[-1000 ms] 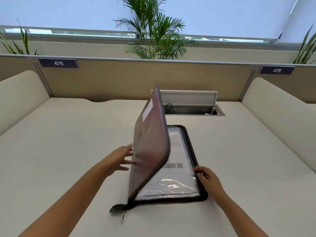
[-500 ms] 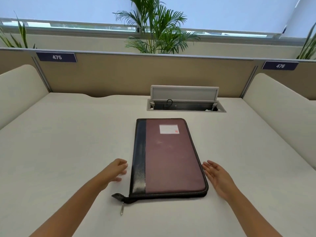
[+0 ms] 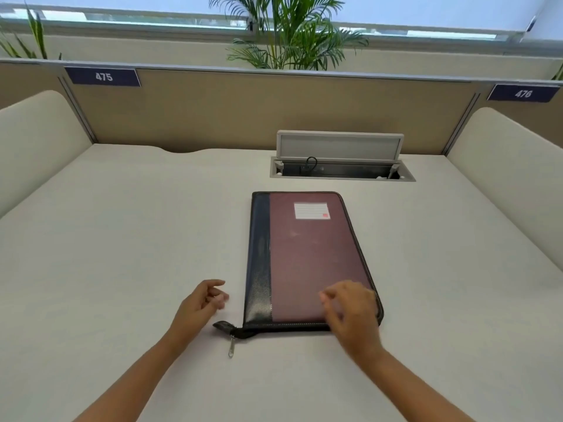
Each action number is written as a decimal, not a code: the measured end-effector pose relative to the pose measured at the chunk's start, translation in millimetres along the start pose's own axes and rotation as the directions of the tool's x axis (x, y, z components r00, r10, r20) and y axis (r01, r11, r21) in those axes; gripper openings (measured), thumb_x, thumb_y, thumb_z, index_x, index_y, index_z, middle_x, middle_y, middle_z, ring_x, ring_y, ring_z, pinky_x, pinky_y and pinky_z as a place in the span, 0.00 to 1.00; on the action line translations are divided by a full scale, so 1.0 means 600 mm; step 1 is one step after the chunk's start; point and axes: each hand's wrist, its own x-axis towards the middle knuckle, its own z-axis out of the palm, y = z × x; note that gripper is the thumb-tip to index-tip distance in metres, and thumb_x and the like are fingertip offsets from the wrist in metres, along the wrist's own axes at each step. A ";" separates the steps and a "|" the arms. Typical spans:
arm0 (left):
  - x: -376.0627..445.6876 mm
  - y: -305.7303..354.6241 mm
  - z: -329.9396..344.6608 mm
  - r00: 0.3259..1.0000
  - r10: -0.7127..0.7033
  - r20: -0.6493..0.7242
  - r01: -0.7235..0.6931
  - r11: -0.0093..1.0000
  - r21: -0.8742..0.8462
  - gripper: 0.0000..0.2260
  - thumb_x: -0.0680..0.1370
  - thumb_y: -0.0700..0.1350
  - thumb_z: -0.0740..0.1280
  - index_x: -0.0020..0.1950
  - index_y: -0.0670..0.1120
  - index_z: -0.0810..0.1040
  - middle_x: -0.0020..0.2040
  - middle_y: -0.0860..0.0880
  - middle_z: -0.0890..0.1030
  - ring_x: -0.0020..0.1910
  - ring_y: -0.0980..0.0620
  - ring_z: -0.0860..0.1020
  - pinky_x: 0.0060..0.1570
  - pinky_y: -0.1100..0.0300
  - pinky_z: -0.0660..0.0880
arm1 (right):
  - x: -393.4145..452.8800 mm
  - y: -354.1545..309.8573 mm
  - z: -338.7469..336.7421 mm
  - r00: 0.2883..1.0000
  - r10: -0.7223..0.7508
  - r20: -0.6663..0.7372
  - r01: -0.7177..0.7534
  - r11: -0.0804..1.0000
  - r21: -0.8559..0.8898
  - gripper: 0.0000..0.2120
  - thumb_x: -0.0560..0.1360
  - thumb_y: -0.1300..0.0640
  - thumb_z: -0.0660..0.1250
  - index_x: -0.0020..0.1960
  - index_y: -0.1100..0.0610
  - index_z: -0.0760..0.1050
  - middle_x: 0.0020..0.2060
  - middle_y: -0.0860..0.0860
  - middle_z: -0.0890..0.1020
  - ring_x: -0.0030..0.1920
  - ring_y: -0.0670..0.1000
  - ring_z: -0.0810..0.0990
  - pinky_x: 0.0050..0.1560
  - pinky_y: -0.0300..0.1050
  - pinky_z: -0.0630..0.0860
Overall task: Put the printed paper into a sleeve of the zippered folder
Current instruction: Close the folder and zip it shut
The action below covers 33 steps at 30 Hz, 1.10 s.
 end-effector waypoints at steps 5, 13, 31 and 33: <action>-0.014 0.007 -0.001 0.997 0.020 0.068 -0.026 0.996 0.082 0.11 0.72 0.35 0.61 0.44 0.49 0.78 0.46 0.49 0.81 0.48 0.52 0.78 0.49 0.61 0.73 | -0.046 -0.081 0.067 0.897 -0.406 0.175 0.397 0.914 0.084 0.05 0.71 0.60 0.67 0.44 0.54 0.80 0.34 0.48 0.79 0.35 0.50 0.75 0.36 0.43 0.70; -0.010 0.008 -0.008 0.982 0.084 0.172 -0.111 0.982 0.151 0.18 0.68 0.27 0.57 0.34 0.49 0.78 0.47 0.49 0.80 0.51 0.51 0.77 0.48 0.63 0.71 | -0.050 -0.134 0.110 0.712 -0.511 0.482 0.481 0.855 0.195 0.24 0.72 0.39 0.63 0.63 0.50 0.73 0.41 0.53 0.78 0.35 0.53 0.76 0.34 0.42 0.72; -0.017 -0.039 -0.019 0.950 0.289 0.120 -0.310 0.920 0.240 0.04 0.70 0.46 0.69 0.37 0.46 0.79 0.45 0.67 0.79 0.50 0.64 0.74 0.50 0.74 0.67 | -0.049 -0.158 0.138 0.902 -0.207 0.380 0.154 0.974 0.163 0.04 0.68 0.59 0.72 0.43 0.55 0.82 0.36 0.49 0.84 0.33 0.50 0.82 0.29 0.39 0.77; -0.016 -0.040 -0.018 0.948 0.299 0.105 -0.316 0.910 0.267 0.03 0.71 0.40 0.70 0.38 0.43 0.78 0.45 0.64 0.79 0.49 0.63 0.74 0.49 0.73 0.67 | -0.047 -0.157 0.137 0.911 -0.114 0.396 0.045 0.983 0.180 0.04 0.71 0.59 0.69 0.45 0.56 0.80 0.37 0.50 0.83 0.36 0.51 0.81 0.34 0.42 0.78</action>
